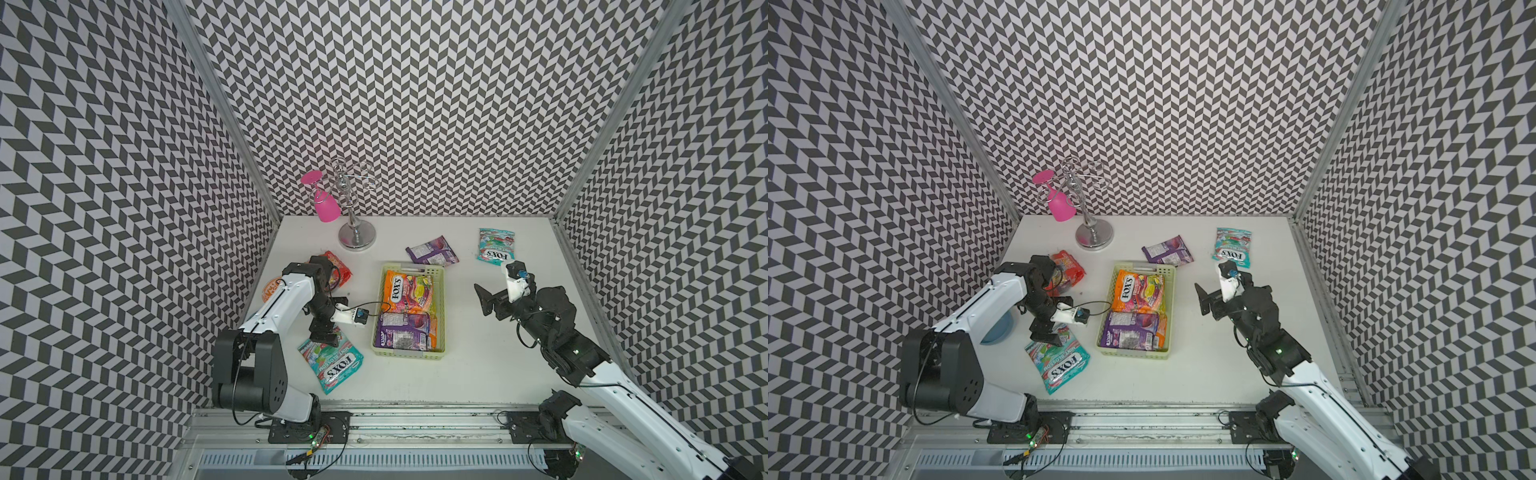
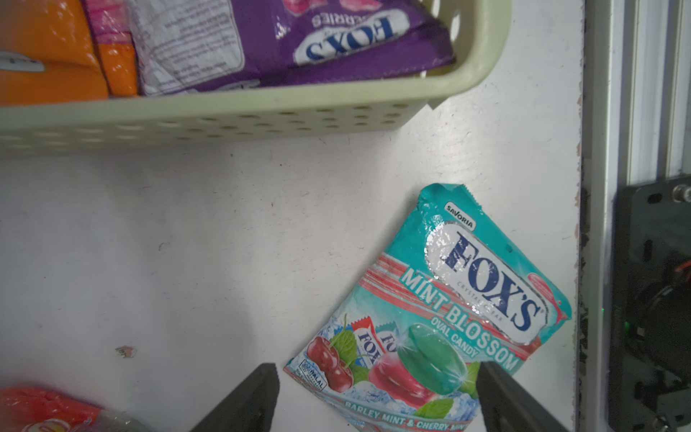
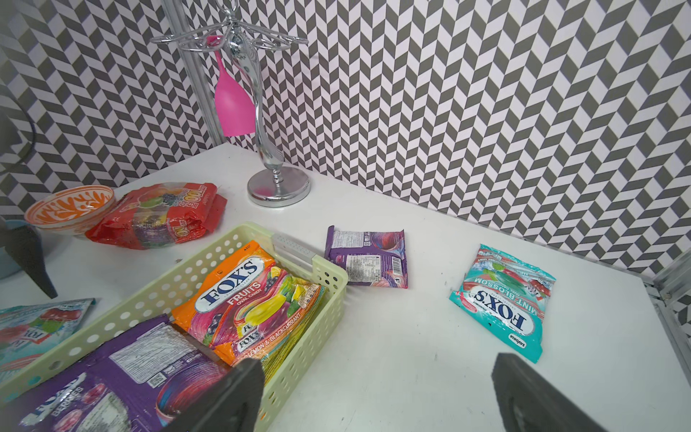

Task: Put the candies in the basket
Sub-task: Pick up the candy at the center of the board.

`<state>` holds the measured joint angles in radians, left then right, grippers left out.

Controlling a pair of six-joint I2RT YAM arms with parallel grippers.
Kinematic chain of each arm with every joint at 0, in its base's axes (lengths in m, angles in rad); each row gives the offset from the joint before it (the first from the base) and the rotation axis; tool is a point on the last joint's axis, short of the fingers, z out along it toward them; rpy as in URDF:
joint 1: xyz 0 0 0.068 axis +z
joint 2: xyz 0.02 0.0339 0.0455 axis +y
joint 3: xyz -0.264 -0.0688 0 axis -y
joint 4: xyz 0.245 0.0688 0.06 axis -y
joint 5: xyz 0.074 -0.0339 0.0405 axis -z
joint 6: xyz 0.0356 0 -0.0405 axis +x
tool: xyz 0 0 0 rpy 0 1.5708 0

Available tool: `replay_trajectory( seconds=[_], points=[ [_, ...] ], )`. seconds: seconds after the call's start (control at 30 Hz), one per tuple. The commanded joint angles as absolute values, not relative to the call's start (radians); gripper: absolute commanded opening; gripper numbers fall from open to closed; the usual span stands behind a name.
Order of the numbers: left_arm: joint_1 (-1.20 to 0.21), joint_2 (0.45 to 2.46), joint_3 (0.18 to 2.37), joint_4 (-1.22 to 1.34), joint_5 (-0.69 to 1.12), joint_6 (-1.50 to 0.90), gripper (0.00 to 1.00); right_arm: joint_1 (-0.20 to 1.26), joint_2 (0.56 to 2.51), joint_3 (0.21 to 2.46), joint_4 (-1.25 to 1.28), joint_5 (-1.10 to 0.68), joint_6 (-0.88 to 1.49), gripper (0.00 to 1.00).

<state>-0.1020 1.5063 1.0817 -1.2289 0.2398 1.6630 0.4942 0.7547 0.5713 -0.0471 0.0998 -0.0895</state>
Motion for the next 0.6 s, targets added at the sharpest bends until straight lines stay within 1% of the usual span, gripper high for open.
replay_trajectory(
  seconds=[0.0, 0.3, 0.4, 0.57],
  points=[
    [-0.099, 1.538, 1.092, -1.260, 0.217, 1.724, 0.86, 0.491, 0.741, 0.561, 0.036, 0.128, -0.107, 0.99],
    [-0.107, 1.655, 1.092, -1.193, 0.203, 1.732, 0.82, 0.492, 0.754, 0.546, 0.059, 0.123, -0.106, 0.99],
    [-0.114, 1.685, 1.082, -1.183, 0.201, 1.746, 0.77, 0.492, 0.752, 0.538, 0.062, 0.123, -0.105, 0.99],
    [-0.136, 1.707, 1.068, -1.179, 0.218, 1.746, 0.76, 0.493, 0.758, 0.534, 0.070, 0.123, -0.106, 0.99]
  ],
)
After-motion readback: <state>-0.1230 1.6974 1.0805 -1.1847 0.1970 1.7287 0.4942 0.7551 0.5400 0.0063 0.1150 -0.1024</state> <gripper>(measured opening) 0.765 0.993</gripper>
